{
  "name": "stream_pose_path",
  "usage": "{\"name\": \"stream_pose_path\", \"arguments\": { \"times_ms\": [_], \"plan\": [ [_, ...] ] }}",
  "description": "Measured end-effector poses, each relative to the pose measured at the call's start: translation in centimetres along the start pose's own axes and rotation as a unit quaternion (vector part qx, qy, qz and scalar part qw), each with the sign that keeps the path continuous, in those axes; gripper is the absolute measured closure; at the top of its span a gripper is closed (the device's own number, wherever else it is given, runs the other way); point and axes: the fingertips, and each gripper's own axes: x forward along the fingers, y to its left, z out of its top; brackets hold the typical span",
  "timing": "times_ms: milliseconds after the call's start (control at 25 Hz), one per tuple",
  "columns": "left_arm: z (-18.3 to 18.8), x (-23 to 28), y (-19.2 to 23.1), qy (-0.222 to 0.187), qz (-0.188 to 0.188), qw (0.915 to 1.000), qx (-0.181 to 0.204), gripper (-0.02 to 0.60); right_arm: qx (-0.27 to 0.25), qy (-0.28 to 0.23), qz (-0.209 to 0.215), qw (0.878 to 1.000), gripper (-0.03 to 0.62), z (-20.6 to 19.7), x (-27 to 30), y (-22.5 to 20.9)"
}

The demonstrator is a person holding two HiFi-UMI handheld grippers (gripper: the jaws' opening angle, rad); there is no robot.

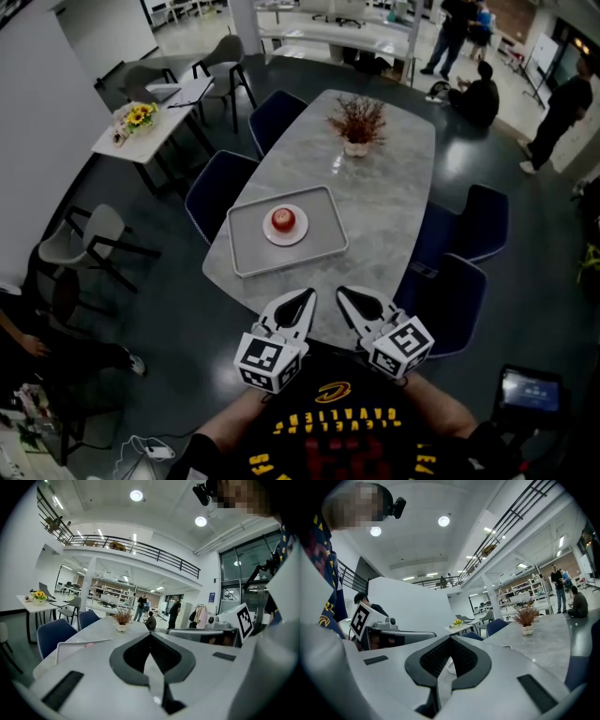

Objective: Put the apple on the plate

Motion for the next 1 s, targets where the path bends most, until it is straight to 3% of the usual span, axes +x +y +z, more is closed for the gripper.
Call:
{"name": "stream_pose_path", "arguments": {
  "times_ms": [200,1000],
  "plan": [
    [-0.2,0.3,-1.3,-0.003,-0.01,0.9997,0.022,0.58,-0.008,0.006,0.006,1.0,0.588,-0.5,-0.5,0.1],
    [0.0,-0.3,-0.8,-0.003,0.006,0.9995,0.03,0.58,-0.005,0.003,0.005,1.0,0.588,-0.6,0.0,0.2]
  ]
}}
